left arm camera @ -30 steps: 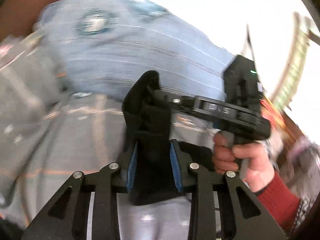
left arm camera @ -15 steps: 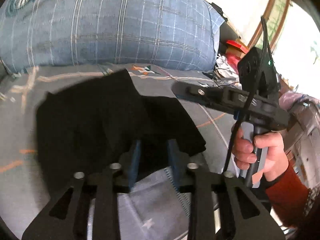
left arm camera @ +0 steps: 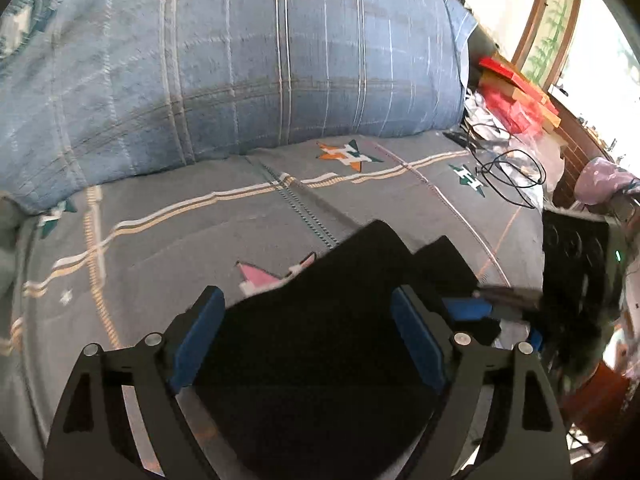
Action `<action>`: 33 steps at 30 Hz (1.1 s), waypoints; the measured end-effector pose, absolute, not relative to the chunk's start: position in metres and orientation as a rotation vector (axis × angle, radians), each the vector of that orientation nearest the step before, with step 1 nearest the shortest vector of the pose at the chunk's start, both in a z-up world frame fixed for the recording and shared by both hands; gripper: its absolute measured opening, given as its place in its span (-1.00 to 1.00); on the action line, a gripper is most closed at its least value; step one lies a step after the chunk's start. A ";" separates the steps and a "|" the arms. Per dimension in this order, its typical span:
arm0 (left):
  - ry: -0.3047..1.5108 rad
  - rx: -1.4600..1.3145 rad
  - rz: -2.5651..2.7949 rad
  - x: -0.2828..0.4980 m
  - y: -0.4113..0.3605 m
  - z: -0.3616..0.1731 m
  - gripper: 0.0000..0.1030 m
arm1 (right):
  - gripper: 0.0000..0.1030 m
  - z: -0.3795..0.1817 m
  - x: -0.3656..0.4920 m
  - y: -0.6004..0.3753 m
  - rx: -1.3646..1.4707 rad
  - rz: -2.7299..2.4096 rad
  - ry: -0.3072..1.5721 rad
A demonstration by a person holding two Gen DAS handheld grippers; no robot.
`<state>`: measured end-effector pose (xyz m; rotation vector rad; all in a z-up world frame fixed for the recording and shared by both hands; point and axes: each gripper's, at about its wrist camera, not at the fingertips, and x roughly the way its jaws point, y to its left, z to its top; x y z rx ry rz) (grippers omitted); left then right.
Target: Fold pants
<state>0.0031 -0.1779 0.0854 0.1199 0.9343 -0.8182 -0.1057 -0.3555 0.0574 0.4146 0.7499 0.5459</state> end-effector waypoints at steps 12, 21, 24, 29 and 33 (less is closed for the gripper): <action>0.981 0.117 -0.869 0.006 -0.208 0.087 0.67 | -0.76 0.058 -0.097 -0.338 0.380 0.525 0.695; 0.823 0.111 -0.865 -0.032 -0.236 0.126 0.67 | -0.77 0.093 -0.156 -0.407 0.417 0.389 0.572; 0.879 0.102 -0.852 -0.032 -0.242 0.104 0.67 | -0.77 0.079 -0.165 -0.428 0.436 0.322 0.610; 0.872 0.232 -0.774 -0.044 -0.256 0.070 0.67 | -0.77 0.040 -0.151 -0.433 0.426 0.247 0.733; 0.837 0.270 -0.746 -0.051 -0.257 0.078 0.67 | -0.55 0.054 -0.153 -0.428 0.385 0.194 0.722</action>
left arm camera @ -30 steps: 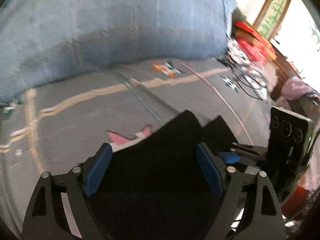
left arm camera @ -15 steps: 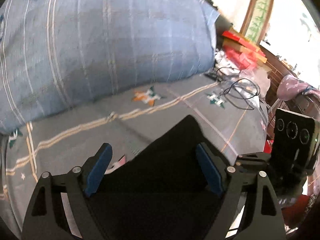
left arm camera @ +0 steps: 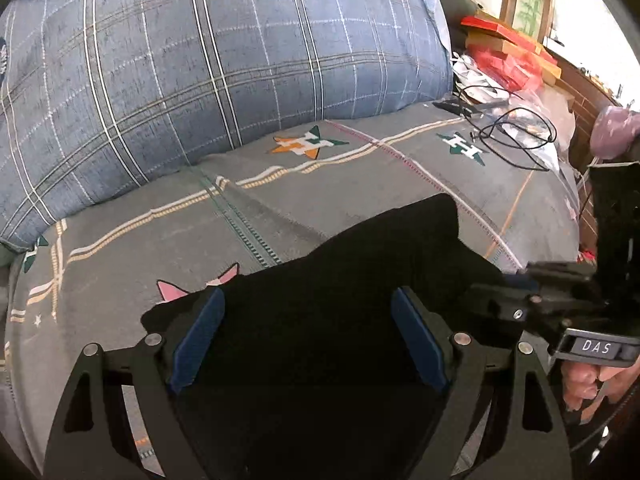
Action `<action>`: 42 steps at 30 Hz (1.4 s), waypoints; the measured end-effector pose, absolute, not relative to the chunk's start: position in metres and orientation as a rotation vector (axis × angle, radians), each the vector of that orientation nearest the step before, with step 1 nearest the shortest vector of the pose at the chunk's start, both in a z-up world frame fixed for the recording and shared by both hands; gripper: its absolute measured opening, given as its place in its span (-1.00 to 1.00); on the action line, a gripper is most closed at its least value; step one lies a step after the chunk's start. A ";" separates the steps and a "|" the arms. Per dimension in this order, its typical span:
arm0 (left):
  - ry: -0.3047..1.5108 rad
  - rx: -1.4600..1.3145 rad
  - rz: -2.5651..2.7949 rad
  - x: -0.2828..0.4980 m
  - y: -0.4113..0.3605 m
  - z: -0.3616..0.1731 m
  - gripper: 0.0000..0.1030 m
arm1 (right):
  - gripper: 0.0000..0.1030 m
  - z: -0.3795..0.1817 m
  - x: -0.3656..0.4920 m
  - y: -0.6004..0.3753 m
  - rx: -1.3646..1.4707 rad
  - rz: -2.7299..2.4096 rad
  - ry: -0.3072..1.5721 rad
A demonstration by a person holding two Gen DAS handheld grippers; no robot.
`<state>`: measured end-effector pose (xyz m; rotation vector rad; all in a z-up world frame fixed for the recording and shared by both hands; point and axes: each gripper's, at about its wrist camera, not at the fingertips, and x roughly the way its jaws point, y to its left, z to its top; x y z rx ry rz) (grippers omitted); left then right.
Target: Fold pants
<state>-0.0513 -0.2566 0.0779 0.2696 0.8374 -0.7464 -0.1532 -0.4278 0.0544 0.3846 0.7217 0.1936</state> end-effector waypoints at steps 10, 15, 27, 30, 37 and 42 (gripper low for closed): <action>0.770 0.221 -0.567 -0.048 -0.219 0.104 0.67 | -0.50 0.106 -0.161 -0.420 0.294 0.207 0.609; 0.790 0.210 -0.496 -0.046 -0.206 0.098 0.67 | -0.50 0.108 -0.139 -0.391 0.238 0.242 0.613; 0.883 0.126 -0.475 -0.024 -0.208 0.058 0.68 | -0.48 0.064 -0.101 -0.407 0.278 0.139 0.737; 0.889 0.123 -0.471 -0.019 -0.213 0.054 0.69 | -0.48 0.056 -0.097 -0.412 0.308 0.150 0.730; 0.906 0.090 -0.467 -0.016 -0.212 0.054 0.73 | -0.47 0.061 -0.094 -0.411 0.310 0.144 0.740; 0.891 0.093 -0.453 -0.028 -0.202 0.068 0.72 | -0.08 0.076 -0.115 -0.412 0.327 0.147 0.732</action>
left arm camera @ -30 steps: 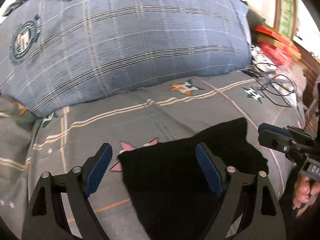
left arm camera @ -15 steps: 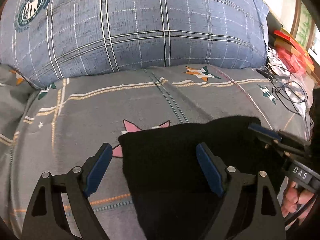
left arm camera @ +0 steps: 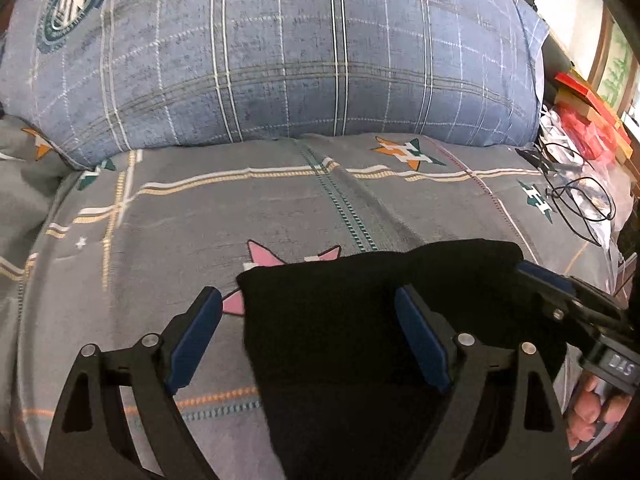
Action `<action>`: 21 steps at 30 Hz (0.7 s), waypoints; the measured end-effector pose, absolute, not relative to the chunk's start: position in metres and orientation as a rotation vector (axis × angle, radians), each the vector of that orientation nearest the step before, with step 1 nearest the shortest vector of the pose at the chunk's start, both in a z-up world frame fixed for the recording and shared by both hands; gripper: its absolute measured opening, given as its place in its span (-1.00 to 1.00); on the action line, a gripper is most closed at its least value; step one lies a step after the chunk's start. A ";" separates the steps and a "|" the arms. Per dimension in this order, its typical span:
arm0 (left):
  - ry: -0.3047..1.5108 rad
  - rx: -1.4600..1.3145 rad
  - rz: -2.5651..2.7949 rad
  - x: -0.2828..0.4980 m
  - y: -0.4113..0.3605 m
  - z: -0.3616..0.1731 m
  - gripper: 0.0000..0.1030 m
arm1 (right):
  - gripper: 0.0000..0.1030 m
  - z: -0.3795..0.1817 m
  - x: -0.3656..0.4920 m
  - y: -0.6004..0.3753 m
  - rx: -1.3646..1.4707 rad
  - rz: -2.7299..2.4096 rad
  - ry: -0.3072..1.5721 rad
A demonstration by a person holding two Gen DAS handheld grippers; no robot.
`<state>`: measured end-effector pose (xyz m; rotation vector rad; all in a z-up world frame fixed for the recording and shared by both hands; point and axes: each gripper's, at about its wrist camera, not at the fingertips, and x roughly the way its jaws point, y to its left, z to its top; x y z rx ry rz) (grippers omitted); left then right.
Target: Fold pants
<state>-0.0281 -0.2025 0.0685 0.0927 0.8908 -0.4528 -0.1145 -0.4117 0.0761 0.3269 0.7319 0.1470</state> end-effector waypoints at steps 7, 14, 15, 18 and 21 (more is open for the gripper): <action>0.857 0.065 -0.481 -0.055 -0.188 0.088 0.72 | -0.07 0.096 -0.161 -0.400 0.186 0.151 0.726; 0.899 0.080 -0.498 -0.075 -0.196 0.067 0.72 | -0.12 0.077 -0.178 -0.403 0.175 0.099 0.780; 0.906 0.075 -0.500 -0.076 -0.196 0.064 0.72 | -0.13 0.073 -0.178 -0.404 0.170 0.088 0.799; 0.929 0.055 -0.509 -0.079 -0.198 0.054 0.73 | -0.12 0.056 -0.179 -0.409 0.171 0.070 0.841; 0.937 0.044 -0.503 -0.081 -0.198 0.049 0.74 | -0.12 0.049 -0.180 -0.419 0.249 0.082 0.842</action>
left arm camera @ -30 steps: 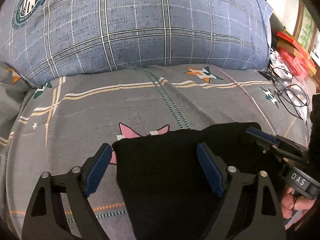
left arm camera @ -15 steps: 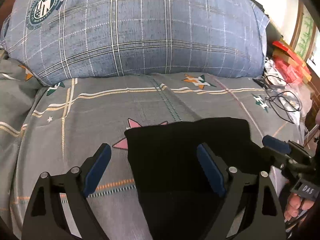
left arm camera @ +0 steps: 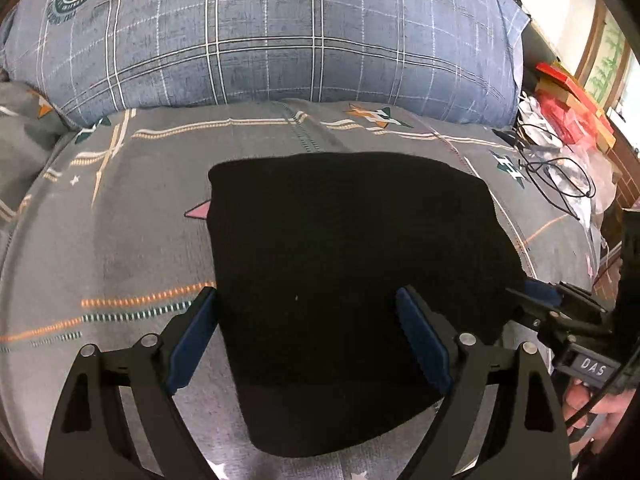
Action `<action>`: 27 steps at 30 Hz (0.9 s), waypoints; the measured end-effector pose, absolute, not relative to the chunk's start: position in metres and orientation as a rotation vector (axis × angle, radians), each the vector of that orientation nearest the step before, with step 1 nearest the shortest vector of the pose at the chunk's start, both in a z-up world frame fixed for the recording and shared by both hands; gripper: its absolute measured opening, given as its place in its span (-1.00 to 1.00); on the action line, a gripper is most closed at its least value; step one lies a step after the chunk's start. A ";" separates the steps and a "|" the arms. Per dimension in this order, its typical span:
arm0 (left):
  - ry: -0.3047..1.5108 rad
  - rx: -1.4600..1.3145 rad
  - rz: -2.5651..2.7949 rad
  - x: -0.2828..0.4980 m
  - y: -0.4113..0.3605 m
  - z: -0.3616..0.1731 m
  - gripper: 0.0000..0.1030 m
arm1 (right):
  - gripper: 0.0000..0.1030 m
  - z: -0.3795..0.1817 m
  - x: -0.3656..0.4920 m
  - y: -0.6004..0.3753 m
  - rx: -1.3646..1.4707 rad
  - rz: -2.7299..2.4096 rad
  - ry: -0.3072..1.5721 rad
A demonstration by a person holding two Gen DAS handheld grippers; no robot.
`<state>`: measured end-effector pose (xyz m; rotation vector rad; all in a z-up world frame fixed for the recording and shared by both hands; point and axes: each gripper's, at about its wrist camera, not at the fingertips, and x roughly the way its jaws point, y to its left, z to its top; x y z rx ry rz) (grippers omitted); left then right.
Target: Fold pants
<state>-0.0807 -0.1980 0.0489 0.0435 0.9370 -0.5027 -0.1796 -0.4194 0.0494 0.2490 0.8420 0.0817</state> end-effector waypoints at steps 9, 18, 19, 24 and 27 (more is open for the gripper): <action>0.900 0.054 -0.477 -0.082 -0.191 0.070 0.74 | -0.04 0.077 -0.188 -0.425 0.266 0.094 0.778; 0.917 0.013 -0.438 -0.072 -0.176 0.075 0.74 | 0.12 0.078 -0.174 -0.424 0.302 0.104 0.791; 0.921 0.007 -0.436 -0.072 -0.175 0.074 0.74 | 0.18 0.077 -0.173 -0.423 0.300 0.105 0.796; 0.930 -0.010 -0.434 -0.070 -0.173 0.072 0.74 | 0.24 0.074 -0.167 -0.420 0.301 0.107 0.802; 0.936 -0.018 -0.434 -0.068 -0.171 0.071 0.75 | 0.31 0.071 -0.163 -0.422 0.310 0.101 0.812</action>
